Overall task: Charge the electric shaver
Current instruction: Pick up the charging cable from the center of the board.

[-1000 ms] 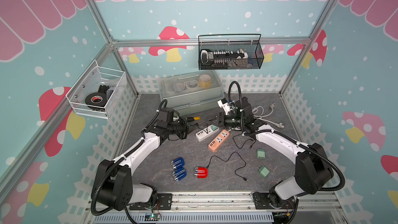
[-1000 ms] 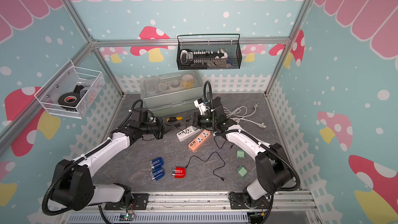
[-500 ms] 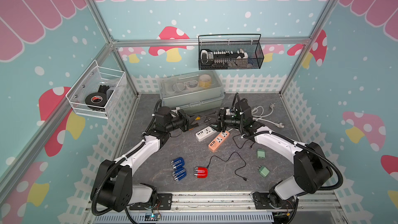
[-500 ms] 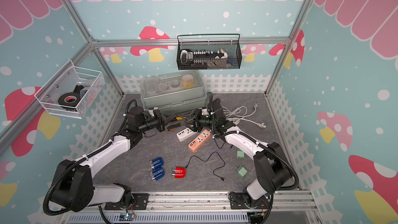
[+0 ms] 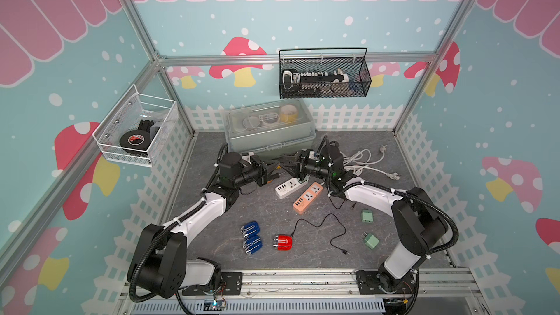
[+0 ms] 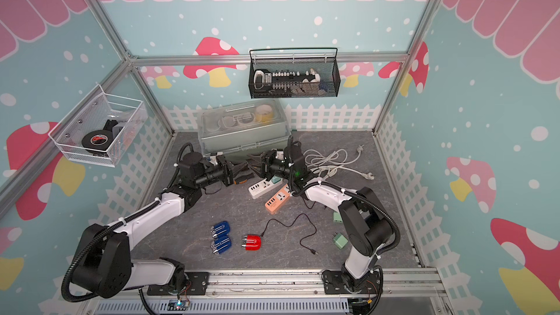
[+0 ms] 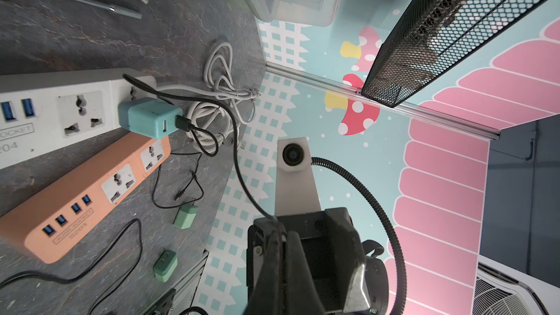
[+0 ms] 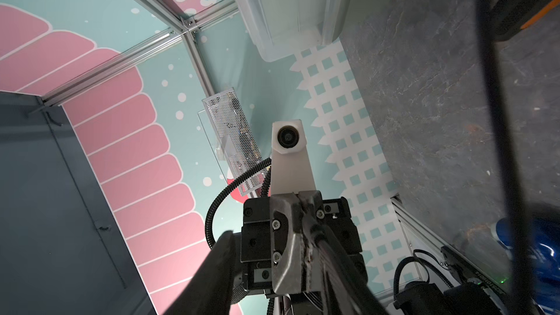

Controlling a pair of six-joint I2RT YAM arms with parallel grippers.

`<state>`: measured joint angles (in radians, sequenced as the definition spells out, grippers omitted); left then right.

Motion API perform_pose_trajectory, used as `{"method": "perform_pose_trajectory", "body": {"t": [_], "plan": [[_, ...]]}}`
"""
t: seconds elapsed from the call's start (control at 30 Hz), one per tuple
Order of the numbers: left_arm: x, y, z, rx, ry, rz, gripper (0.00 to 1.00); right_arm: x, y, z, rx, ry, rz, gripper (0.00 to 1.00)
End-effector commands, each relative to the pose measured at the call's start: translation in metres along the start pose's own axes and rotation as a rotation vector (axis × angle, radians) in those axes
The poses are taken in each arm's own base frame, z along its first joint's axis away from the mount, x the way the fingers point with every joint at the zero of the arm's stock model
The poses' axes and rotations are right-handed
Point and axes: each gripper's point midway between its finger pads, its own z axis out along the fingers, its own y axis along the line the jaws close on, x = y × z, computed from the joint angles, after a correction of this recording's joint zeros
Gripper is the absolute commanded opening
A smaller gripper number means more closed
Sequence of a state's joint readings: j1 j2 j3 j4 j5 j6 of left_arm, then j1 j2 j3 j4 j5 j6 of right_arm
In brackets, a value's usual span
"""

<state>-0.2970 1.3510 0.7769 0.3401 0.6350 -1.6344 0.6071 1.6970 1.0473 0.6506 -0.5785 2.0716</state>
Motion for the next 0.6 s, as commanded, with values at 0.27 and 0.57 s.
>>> {"method": "perform_pose_trajectory", "body": {"t": [0.27,0.57], "plan": [[0.001,-0.009,-0.004,0.014,-0.003,0.006,0.00,-0.012,-0.007,0.001,0.003,0.004,0.092,0.44],[0.001,-0.008,-0.003,0.008,0.000,0.005,0.00,-0.017,-0.021,0.005,0.064,0.001,0.081,0.41]]}}
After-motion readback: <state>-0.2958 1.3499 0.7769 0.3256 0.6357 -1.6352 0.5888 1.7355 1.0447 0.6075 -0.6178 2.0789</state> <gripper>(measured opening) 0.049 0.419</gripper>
